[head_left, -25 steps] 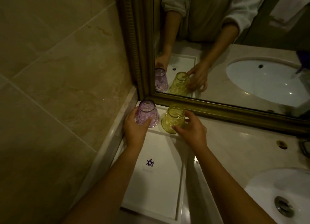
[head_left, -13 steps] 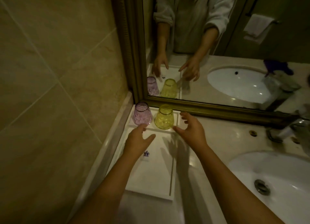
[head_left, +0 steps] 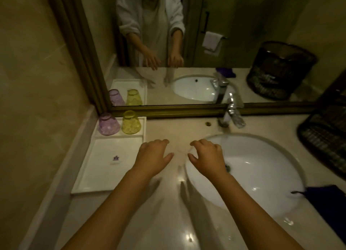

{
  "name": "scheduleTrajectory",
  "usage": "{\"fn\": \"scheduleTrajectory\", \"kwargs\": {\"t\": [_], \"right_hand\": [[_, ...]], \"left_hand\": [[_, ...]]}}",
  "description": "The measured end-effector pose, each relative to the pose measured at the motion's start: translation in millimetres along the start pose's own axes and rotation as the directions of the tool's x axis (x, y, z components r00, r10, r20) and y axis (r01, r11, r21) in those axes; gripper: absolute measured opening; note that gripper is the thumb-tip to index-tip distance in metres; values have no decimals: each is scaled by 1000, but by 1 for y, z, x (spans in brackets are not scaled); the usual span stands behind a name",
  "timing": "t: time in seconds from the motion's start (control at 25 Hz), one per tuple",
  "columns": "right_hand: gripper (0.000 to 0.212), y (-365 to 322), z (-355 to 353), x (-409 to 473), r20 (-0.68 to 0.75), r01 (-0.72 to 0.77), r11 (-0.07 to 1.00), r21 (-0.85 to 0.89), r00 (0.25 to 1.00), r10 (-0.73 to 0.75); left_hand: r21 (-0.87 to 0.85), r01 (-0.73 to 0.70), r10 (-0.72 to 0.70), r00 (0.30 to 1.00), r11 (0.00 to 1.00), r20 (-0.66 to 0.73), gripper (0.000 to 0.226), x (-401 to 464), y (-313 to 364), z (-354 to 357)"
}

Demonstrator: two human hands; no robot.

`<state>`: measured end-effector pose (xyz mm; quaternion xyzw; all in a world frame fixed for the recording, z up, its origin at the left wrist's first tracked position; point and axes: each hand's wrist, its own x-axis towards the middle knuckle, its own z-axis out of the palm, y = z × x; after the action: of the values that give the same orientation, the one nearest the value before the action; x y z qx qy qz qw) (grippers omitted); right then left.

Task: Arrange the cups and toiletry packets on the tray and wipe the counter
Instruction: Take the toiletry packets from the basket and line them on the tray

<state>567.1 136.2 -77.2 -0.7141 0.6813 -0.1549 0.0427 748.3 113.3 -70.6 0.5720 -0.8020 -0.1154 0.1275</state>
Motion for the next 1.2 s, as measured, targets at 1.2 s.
{"fn": "scheduleTrajectory", "kwargs": {"t": [1.2], "right_hand": [[35, 399, -258, -223, -346, -264, 931, -251, 923, 168]], "left_hand": [[95, -594, 602, 787, 799, -135, 46, 26, 489, 100]]}}
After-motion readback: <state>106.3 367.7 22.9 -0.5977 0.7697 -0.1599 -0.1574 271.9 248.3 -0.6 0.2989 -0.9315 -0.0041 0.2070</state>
